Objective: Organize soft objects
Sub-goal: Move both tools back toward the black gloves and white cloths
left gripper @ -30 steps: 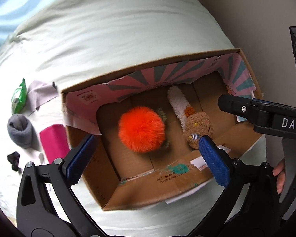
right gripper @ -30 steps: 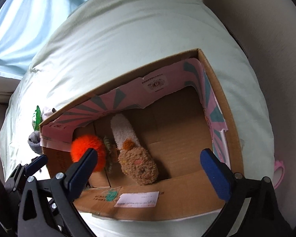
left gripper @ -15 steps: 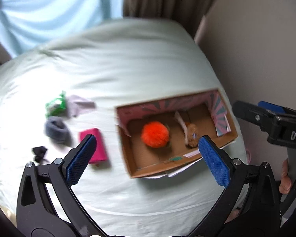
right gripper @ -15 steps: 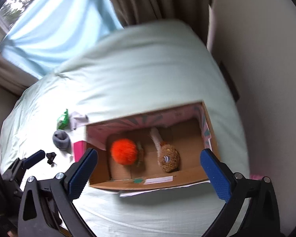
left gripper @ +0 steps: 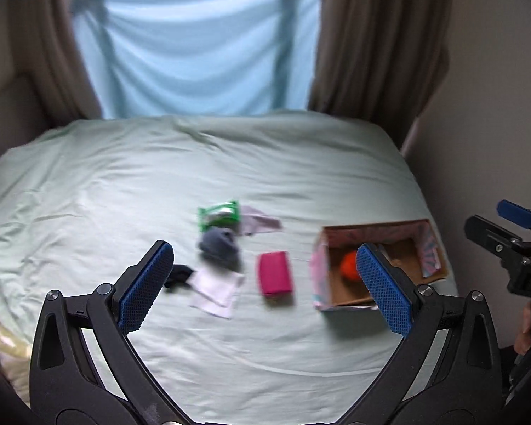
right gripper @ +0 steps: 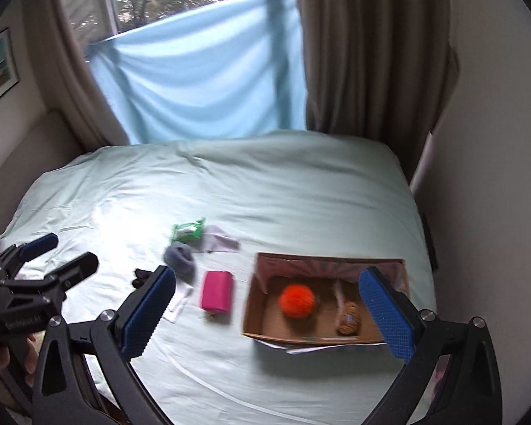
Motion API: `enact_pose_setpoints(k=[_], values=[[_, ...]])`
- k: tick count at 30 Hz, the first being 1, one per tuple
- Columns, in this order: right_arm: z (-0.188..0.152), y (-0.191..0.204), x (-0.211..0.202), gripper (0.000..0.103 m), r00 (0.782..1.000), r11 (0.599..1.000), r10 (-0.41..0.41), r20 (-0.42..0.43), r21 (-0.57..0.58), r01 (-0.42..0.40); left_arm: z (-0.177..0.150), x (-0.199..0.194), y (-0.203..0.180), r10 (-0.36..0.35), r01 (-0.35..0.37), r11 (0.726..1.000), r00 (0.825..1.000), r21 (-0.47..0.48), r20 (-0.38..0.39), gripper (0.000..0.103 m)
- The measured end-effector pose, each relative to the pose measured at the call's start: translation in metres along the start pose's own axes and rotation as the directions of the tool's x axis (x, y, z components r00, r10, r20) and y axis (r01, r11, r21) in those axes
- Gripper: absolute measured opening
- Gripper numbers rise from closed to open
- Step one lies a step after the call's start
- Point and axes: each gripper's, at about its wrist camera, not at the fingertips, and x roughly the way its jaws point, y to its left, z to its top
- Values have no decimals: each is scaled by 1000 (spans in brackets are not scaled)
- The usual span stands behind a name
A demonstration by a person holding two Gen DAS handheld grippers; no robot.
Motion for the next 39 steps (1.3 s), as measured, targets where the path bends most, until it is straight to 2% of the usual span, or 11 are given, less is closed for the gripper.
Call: enact_pose_setpoints(k=[5,11,19,26,30,39], values=[[-8,31,-16,103,999,999,23,42,23,-24,-10,-29,56,19,-18,999,999,-32,38,103],[-18,74,-27,103,996,999,9,84,31,-11,-22,-49,111,29,-26,999,997,-41,69,103],[-23,130,-13,103,996,999,24,83,44,-27,-24,-37,166,-19,20,1000,999,-17,47,103],[-27,168,22,103,999,997,13,47,78,-17,-27,10,200,-55,56,998,998,37,-18,103],[-36,187,49,103,999,997,2,32,79,-4,-34,52,220,-103,108,991,993,74,-63,103],[-77,220,148,103,1000,1000,-22,-21,19,23,-64,160,248,-163,189,970,973,154,-164,103]])
